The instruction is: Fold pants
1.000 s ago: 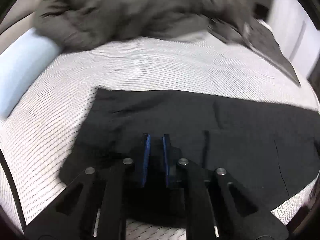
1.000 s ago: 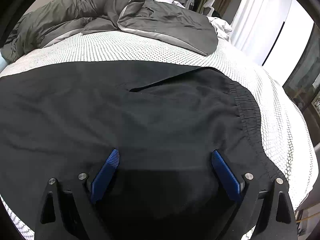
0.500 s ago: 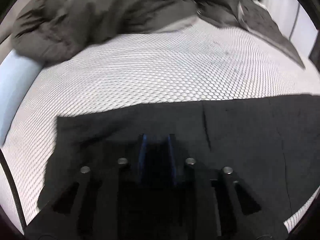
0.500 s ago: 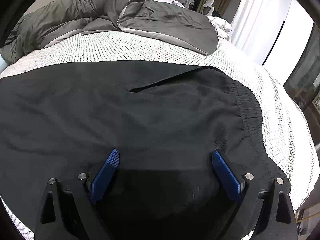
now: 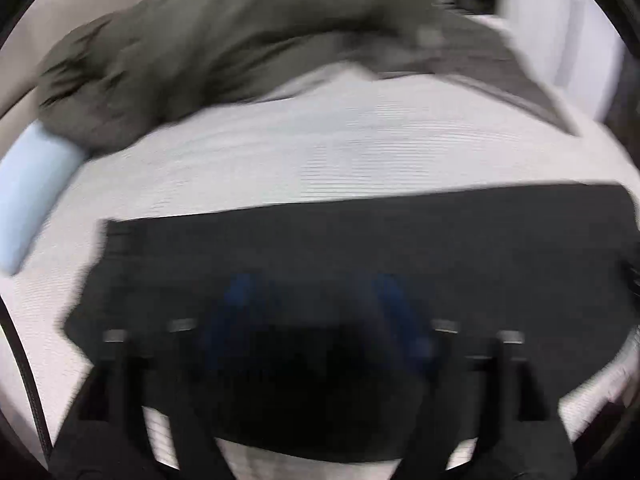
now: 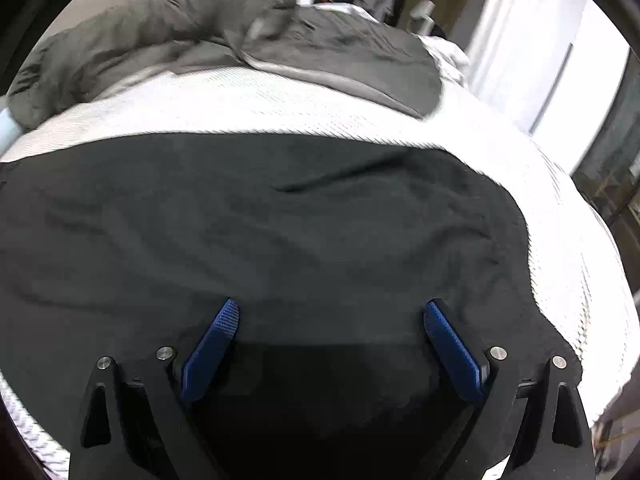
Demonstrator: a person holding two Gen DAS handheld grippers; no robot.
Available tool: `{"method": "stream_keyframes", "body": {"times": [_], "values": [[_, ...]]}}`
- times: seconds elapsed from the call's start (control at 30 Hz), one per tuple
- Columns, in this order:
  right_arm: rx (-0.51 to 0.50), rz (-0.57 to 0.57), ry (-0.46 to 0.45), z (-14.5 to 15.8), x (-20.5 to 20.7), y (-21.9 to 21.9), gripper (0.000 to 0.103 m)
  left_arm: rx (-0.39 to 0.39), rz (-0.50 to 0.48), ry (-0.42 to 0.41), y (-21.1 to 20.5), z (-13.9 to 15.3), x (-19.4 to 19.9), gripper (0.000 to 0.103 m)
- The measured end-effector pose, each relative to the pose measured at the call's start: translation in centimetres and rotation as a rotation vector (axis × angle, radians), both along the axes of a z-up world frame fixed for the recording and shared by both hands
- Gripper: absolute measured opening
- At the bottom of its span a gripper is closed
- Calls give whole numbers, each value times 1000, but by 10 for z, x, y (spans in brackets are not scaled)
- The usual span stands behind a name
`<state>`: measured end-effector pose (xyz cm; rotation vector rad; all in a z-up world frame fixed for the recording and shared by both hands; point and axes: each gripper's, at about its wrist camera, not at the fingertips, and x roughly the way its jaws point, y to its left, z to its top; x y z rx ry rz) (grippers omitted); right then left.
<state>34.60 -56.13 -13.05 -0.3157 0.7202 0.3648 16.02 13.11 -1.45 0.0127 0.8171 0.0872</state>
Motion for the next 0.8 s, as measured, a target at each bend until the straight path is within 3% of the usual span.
{"method": "stream_keyframes", "body": {"times": [0.07, 0.2, 0.33, 0.4, 0.53, 0.63, 0.73, 0.8], "values": [[0, 78, -19, 4, -14, 16, 95, -32, -94, -29, -55, -7, -6, 89], [1, 264, 3, -1, -40, 45, 95, -80, -321, 5, -155, -34, -7, 92], [-53, 287, 1, -7, -43, 27, 95, 14, -484, 53, -229, -65, -16, 93], [-70, 169, -14, -7, -31, -12, 95, 31, -475, 50, -232, -73, -15, 96], [-139, -209, -57, -11, -4, -97, 95, -52, -448, 69, -226, -79, -11, 102], [-12, -238, 8, -17, 4, -123, 100, -37, -452, 60, -214, -81, -8, 102], [-89, -246, -49, -9, -1, -107, 100, -41, -449, 59, -194, -77, 3, 102], [-80, -225, -91, 3, -10, -98, 100, -42, -437, 55, -188, -67, 0, 102]]}}
